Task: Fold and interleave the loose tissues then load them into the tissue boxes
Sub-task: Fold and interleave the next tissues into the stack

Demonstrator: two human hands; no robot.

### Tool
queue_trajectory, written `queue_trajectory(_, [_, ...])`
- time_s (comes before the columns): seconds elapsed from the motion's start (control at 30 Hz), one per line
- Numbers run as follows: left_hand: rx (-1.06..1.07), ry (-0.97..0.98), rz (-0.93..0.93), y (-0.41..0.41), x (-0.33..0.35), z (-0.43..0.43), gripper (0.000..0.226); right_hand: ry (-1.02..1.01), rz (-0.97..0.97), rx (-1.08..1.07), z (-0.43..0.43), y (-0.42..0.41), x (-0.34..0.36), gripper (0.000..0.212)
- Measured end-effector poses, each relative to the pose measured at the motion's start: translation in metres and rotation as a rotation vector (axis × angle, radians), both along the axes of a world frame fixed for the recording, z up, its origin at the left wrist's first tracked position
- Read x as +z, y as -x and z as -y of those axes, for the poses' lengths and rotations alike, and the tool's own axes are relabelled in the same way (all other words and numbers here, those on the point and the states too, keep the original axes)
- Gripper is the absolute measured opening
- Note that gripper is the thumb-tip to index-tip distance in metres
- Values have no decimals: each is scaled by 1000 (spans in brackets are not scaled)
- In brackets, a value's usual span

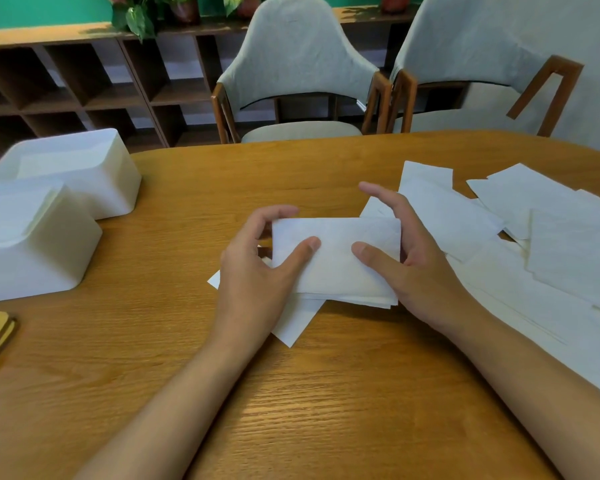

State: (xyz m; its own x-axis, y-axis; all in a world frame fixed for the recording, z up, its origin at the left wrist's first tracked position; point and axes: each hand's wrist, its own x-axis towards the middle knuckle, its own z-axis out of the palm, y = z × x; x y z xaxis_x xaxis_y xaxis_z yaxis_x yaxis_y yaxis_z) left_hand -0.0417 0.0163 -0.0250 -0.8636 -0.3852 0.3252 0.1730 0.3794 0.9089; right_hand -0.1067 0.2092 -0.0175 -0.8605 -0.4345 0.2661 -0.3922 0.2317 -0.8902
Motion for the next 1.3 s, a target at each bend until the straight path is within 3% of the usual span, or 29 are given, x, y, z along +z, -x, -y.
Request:
queue_trajectory(0.07, [29,70,-4,0,1,2,53,40,14,-14,-1,2,2,62])
queue_trajectory(0.23, [-285,-344,252,-3,18,5,67,96,51,-39,-4,6,2,70])
queue_trajectory(0.37, [-284,-337,226,-2,17,8,69,100,67,11,-4,8,3,82])
queue_trajectory(0.47, [-249,-324,181,-1,15,12,68,122,144,138,-10,6,7,71])
queue_trajectory(0.6, [-271,-250,124,0,13,16,71,8,127,159,-12,4,3,40])
queue_trajectory(0.7, [-308,-148,124,1,12,19,74,-61,81,93,-11,7,0,38])
queue_trajectory(0.8, [-247,143,179,4,8,32,71,-88,50,-28,-15,14,-2,39])
queue_trajectory(1.0, [-269,610,398,4,5,56,39,-100,29,-189,-21,25,-4,40])
queue_trajectory(1.17, [-305,668,321,4,6,53,16,-93,35,-203,-19,24,-4,39])
queue_trajectory(1.3, [-341,628,348,2,10,49,14,-119,40,-224,-15,22,-3,39])
